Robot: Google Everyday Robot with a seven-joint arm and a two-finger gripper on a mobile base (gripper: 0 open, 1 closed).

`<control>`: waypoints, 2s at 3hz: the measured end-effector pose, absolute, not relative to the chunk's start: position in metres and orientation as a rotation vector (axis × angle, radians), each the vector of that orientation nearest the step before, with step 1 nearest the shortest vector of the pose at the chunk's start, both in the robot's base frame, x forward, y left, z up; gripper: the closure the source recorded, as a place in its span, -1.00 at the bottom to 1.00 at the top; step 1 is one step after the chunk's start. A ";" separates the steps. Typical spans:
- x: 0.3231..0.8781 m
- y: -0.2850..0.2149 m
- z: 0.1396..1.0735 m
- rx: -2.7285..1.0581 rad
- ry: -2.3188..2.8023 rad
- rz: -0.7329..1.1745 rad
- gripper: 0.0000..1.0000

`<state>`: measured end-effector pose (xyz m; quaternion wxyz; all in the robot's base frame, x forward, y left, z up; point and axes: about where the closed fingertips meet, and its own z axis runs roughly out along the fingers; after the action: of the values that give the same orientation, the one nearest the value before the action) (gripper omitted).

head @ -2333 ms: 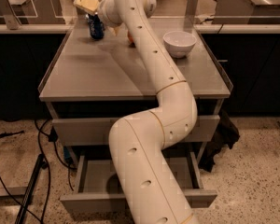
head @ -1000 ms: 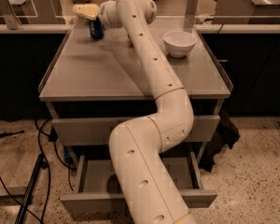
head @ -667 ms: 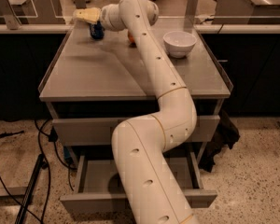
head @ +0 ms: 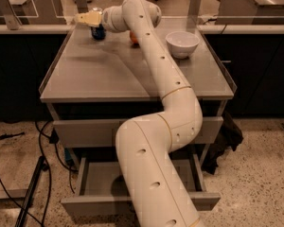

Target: Place pepsi can into middle drawer

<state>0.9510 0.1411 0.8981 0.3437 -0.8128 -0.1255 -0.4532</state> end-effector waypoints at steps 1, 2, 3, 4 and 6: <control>0.953 0.146 0.897 -2.090 -0.365 -1.200 -1.00; 0.952 0.154 0.896 -2.079 -0.395 -1.204 -1.00; 0.949 0.163 0.894 -2.079 -0.432 -1.203 -1.00; 0.949 0.167 0.892 -2.082 -0.458 -1.210 -1.00; 0.961 0.174 0.885 -2.082 -0.515 -1.297 -1.00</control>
Offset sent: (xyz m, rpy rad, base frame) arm 0.1081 0.0108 0.0384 -0.0152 -0.0648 0.0652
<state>0.9605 0.1739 0.8850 0.3124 -0.7892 -0.1952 -0.4915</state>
